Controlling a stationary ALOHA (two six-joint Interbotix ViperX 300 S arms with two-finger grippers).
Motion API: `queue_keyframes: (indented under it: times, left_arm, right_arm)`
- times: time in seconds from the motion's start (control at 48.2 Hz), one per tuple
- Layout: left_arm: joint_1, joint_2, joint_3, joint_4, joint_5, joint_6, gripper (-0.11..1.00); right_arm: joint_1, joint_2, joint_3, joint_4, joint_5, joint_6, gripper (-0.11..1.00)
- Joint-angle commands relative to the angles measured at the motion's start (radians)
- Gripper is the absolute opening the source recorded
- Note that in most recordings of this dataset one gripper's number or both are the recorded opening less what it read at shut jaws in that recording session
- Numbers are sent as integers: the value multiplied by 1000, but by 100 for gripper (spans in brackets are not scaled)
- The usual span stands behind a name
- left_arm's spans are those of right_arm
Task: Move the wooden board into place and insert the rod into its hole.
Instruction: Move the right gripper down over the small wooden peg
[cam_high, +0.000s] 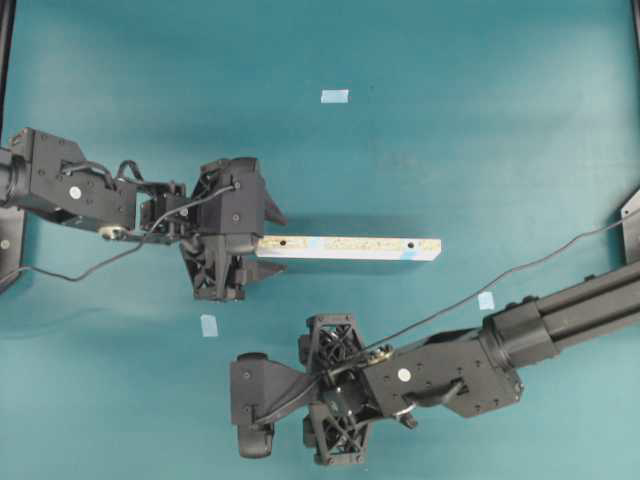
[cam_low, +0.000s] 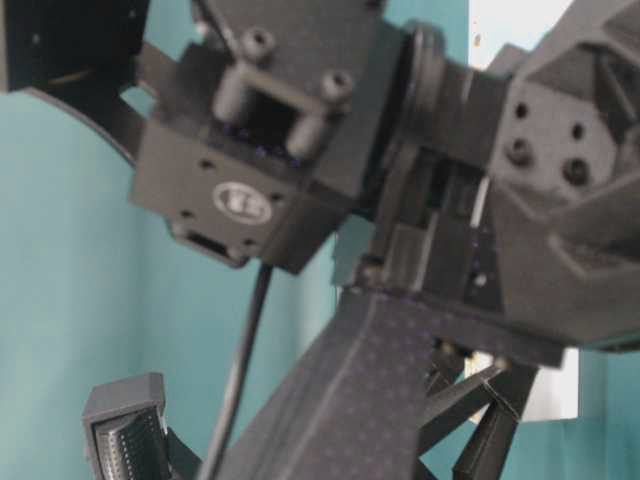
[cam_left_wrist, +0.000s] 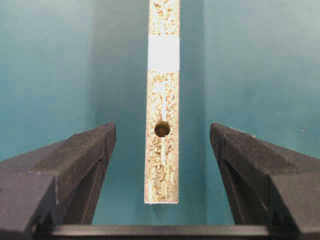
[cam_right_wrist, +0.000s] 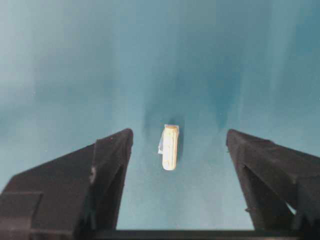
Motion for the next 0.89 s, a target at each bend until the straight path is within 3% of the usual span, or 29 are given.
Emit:
queue_keyframes:
  times: [0.0,0.311,0.539,0.685,0.871]
  left_arm:
    - [-11,-25,-8,2,-8,0,78]
    - [-15,-25,-8,2,-8,-2,78]
    - [-17,-25,-8,2,-8,-2,78]
    - [-15,-25,-8,2,-8,-2,78]
    - [-17,-23,-8,2,-8,-2,78]
  right_arm:
    - [2,-18,-23,-3,-2,2,78]
    - [-3,-2,-23,-5,-15,41,74]
    - [-5,3,-28,-61,-37,92,73]
    - [-5,2,-28,-71,-32,120,73]
    - [-5,2,-26,-69,-37,130,63]
